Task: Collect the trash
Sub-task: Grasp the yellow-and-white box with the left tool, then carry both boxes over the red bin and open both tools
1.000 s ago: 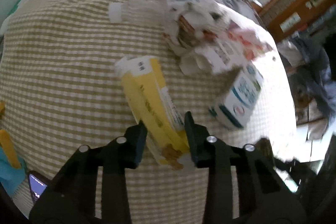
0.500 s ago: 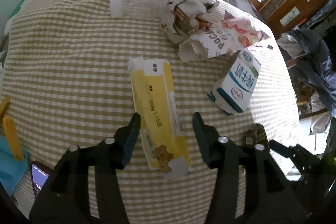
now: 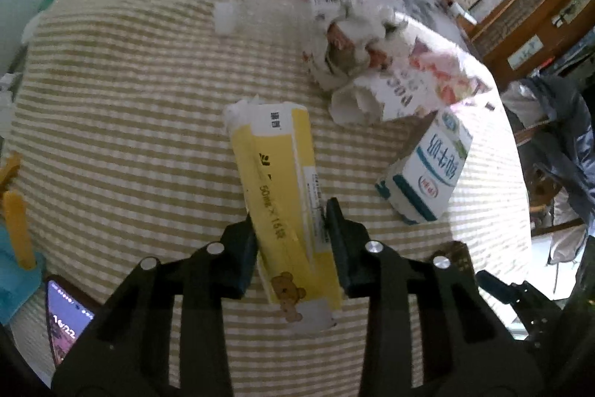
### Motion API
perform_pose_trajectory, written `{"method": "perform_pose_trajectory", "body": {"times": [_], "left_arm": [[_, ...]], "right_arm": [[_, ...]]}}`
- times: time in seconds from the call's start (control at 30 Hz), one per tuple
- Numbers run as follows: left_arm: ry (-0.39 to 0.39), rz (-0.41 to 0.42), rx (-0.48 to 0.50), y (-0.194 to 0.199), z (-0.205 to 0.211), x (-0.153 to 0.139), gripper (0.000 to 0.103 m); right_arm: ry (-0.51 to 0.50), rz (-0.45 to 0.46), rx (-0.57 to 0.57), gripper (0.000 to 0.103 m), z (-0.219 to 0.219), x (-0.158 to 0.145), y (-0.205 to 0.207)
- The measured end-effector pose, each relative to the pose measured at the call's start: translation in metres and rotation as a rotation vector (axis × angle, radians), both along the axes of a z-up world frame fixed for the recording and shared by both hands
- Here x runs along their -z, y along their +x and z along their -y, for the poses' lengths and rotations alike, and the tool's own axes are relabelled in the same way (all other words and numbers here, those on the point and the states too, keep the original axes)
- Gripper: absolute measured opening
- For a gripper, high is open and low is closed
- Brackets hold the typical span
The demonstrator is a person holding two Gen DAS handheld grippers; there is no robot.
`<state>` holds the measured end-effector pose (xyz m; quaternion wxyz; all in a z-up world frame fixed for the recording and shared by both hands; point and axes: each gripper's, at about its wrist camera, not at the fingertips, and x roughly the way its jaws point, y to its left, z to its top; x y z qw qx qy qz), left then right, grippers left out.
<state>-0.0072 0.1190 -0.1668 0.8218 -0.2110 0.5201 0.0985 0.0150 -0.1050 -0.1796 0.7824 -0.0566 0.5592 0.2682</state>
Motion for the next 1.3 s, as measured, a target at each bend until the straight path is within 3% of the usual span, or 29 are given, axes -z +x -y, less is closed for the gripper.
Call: {"method": "perform_pose_trajectory", "body": {"times": [0.23, 0.43, 0.5, 1.03, 1.3], "left_arm": [[0.063, 0.066, 0.042, -0.009, 0.014, -0.027, 0.033], [0.068, 0.1, 0.072, -0.007, 0.024, -0.04, 0.033], [0.069, 0.107, 0.081, -0.007, 0.027, -0.042, 0.033], [0.039, 0.163, 0.119, 0.001, 0.049, -0.063, 0.033], [0.044, 0.179, 0.159, 0.013, 0.071, -0.069, 0.033]], "right_arm": [[-0.007, -0.021, -0.007, 0.065, -0.007, 0.004, 0.002], [-0.011, -0.028, -0.005, 0.062, -0.01, 0.007, 0.001], [-0.015, -0.029, 0.005, 0.045, -0.008, 0.007, 0.001], [0.09, 0.158, 0.132, 0.044, 0.033, -0.042, 0.006], [0.1, 0.166, 0.197, 0.044, 0.054, -0.044, 0.022]]}}
